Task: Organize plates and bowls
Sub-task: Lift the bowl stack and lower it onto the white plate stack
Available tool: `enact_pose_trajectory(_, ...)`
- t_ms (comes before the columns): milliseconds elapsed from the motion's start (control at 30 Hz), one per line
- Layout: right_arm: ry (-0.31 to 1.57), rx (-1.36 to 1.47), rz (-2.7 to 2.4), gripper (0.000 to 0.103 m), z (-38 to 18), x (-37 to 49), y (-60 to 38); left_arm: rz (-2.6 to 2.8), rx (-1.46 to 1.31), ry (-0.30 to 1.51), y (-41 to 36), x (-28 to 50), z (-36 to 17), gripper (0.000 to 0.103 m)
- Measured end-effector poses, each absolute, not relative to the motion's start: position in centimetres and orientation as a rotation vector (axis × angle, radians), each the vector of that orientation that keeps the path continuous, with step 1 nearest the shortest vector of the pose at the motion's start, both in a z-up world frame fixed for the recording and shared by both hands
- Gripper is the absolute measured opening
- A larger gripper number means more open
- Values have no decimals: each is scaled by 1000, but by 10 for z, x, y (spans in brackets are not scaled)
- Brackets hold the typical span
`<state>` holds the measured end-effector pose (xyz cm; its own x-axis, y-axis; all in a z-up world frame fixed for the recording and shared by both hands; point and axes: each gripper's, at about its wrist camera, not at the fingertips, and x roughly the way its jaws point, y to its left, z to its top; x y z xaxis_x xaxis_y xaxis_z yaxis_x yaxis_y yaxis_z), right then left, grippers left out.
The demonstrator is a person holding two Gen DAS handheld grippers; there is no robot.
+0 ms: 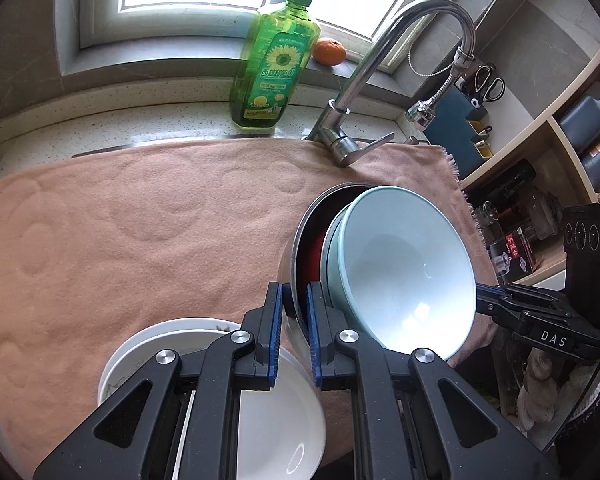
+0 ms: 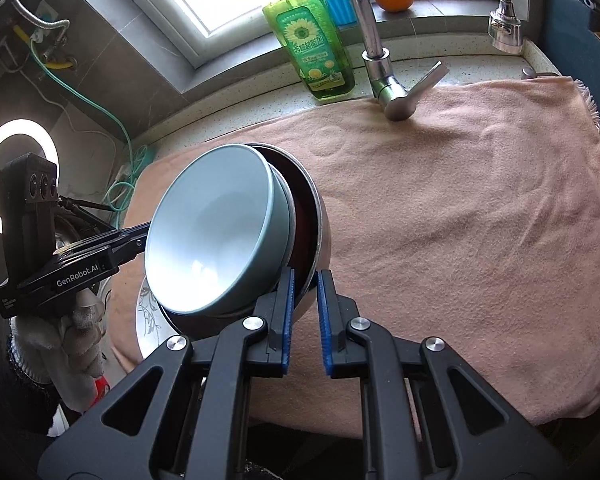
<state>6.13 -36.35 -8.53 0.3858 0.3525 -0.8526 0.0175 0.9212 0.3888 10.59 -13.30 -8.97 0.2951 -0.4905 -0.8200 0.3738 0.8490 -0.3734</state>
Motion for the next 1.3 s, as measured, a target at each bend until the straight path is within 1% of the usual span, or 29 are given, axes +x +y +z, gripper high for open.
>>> enact_pose_trajectory(367, 1165, 315, 306, 12, -77, 52, -310, -509, -154, 1116, -79, 82, -82, 10)
enact_pose_trajectory(700, 1220, 272, 372, 12, -93, 45, -262, -437, -182, 1124, -35, 60, -89, 10)
enact_pose_trajectory(1300, 1267, 250, 399, 12, -116, 40, -226, -388, -200, 1166, -2, 45, -113, 10)
